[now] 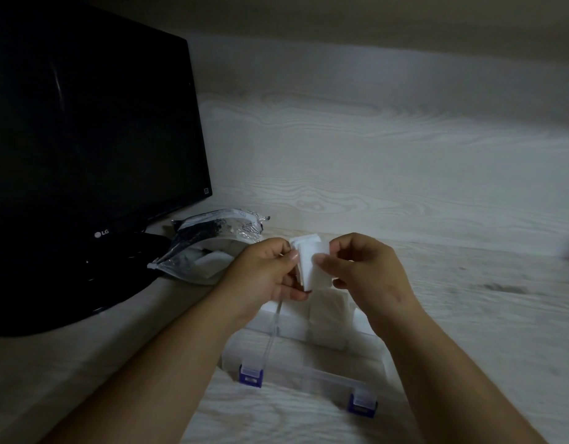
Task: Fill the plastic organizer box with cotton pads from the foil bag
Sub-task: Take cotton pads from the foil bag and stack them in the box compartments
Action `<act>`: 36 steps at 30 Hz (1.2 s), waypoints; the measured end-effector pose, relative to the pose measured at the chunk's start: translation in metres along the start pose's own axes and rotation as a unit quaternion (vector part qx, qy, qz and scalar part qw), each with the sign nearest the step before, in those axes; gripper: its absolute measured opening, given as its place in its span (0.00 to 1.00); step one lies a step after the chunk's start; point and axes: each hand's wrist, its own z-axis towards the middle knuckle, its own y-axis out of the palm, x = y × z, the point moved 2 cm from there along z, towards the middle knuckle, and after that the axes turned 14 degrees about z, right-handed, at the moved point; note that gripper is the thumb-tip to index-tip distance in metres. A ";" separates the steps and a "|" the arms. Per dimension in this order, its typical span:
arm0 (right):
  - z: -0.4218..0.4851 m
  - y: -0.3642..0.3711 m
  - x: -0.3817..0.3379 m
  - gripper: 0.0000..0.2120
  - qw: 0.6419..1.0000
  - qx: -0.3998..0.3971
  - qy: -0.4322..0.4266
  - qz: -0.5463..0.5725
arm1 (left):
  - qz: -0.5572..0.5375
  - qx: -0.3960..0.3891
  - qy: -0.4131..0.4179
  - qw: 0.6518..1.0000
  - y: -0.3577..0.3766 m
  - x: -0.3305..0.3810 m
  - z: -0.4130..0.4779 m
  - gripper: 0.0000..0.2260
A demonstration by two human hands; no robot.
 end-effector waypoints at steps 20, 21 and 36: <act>-0.001 0.000 -0.003 0.07 0.999 -0.012 0.021 0.027 | -0.007 0.008 -0.003 1.000 0.001 0.000 0.000 0.10; -0.001 -0.001 -0.004 0.08 0.999 -0.004 0.019 0.028 | -0.019 0.020 -0.001 1.000 0.001 0.000 0.000 0.10; 0.004 -0.016 -0.011 0.04 0.995 -0.066 0.044 -0.059 | 0.130 0.072 0.069 0.987 0.001 0.006 0.002 0.06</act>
